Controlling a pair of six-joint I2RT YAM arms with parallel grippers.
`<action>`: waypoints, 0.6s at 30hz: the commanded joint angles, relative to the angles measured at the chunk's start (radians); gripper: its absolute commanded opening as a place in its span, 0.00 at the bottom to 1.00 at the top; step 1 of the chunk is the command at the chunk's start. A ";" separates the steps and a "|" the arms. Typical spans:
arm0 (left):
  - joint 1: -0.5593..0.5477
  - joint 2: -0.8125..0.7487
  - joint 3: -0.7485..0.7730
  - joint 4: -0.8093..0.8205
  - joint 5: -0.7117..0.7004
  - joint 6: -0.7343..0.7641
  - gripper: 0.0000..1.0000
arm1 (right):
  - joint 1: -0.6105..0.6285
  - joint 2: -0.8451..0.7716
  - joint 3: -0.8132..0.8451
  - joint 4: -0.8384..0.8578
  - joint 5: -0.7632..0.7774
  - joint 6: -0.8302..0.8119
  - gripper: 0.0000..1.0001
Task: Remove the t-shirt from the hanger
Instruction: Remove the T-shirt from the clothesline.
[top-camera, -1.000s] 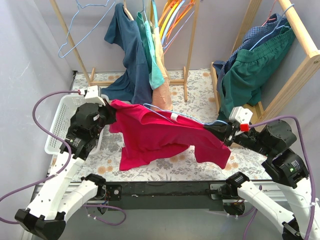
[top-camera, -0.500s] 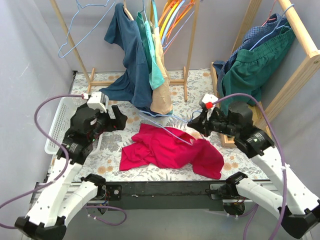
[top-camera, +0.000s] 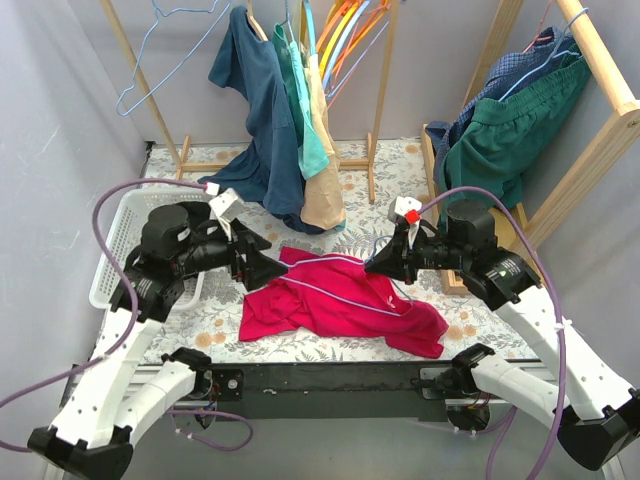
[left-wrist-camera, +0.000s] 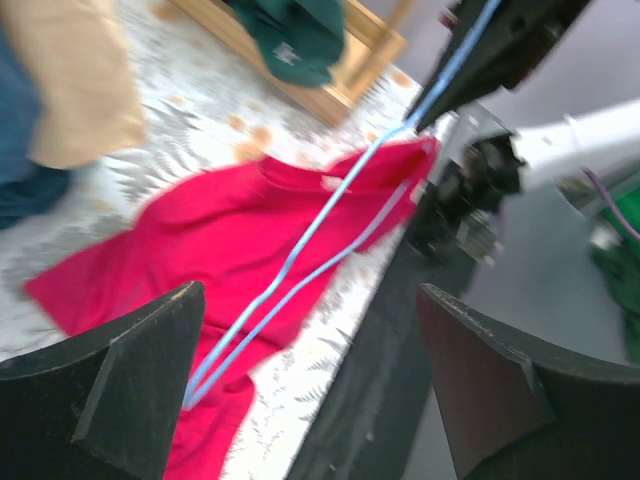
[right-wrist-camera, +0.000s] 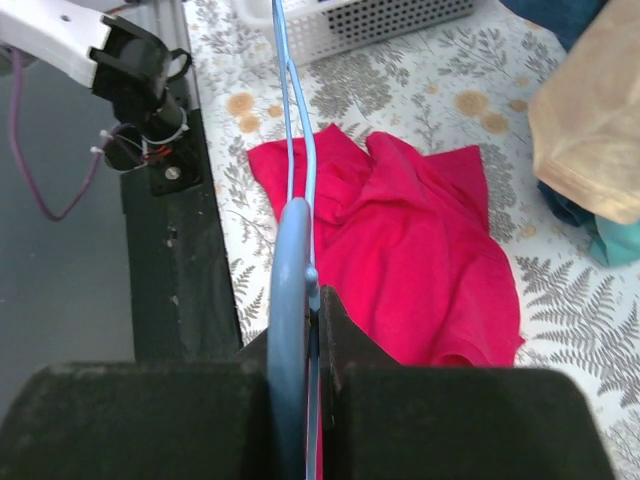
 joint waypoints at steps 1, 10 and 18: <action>0.004 0.052 -0.020 -0.013 0.254 0.030 0.83 | 0.004 0.002 0.059 0.009 -0.114 0.007 0.01; 0.004 0.103 -0.054 0.041 0.336 0.020 0.81 | 0.006 0.029 0.074 0.013 -0.168 0.021 0.01; 0.004 0.156 -0.093 0.078 0.378 0.001 0.79 | 0.014 0.040 0.082 0.029 -0.189 0.035 0.01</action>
